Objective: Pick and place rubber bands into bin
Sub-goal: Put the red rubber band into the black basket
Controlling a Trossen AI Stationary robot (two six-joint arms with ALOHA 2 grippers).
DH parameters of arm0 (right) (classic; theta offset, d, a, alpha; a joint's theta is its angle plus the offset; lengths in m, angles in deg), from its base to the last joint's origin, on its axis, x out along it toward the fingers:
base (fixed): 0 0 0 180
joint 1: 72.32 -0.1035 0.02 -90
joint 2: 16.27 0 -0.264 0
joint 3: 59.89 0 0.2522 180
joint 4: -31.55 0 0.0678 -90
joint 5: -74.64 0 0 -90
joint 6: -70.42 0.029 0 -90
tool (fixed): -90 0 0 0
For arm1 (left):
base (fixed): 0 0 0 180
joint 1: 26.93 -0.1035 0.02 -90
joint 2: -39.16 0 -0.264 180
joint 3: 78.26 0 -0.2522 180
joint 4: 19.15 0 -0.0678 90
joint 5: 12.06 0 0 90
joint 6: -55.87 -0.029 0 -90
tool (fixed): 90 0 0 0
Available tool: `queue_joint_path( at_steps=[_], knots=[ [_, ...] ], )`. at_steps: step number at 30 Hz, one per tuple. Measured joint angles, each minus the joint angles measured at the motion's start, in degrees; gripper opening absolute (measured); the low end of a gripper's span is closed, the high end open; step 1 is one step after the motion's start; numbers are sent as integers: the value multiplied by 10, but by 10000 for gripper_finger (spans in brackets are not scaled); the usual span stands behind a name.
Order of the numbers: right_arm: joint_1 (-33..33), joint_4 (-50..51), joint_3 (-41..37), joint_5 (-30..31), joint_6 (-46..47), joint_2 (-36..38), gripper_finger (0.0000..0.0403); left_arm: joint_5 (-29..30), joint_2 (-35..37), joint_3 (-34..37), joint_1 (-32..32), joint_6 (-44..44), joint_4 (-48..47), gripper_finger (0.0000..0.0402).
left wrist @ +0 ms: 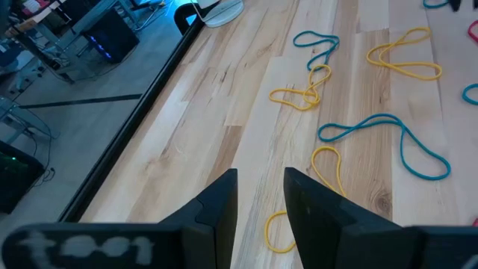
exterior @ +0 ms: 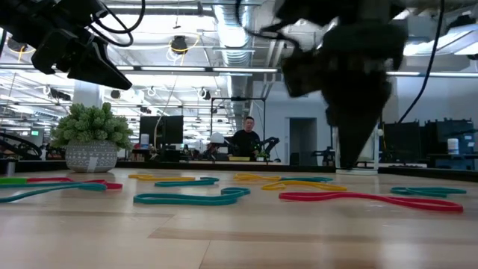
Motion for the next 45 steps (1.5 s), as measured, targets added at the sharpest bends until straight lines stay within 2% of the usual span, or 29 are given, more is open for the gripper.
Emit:
queue_joint_path(
  at_steps=[6, 10, 20, 25, 37, 42, 45],
  knots=[
    [7, 1, 1, -55, -1, -32, 67, -2, 0, 0, 0, 0, -1, 101],
    [-1, -3, 1, -61, -1, -35, 67, -4, 0, 0, 0, 0, 0, 101],
    [-6, -5, 1, -33, 18, -35, 67, -4, 0, 0, 0, 1, 1, 101],
    [-16, -6, 1, 0, 34, -35, 67, -4, 0, 0, 0, 2, 1, 101],
    [-39, -19, 3, 22, 77, -46, 67, -4, 0, 0, 0, 7, 1, 101],
    [-45, -14, 6, 79, 110, -70, 50, -4, 0, 0, 0, 8, 1, 101],
    [-47, -7, 6, 81, 116, -71, 30, -5, 0, 0, 0, 10, 1, 101]
  ],
)
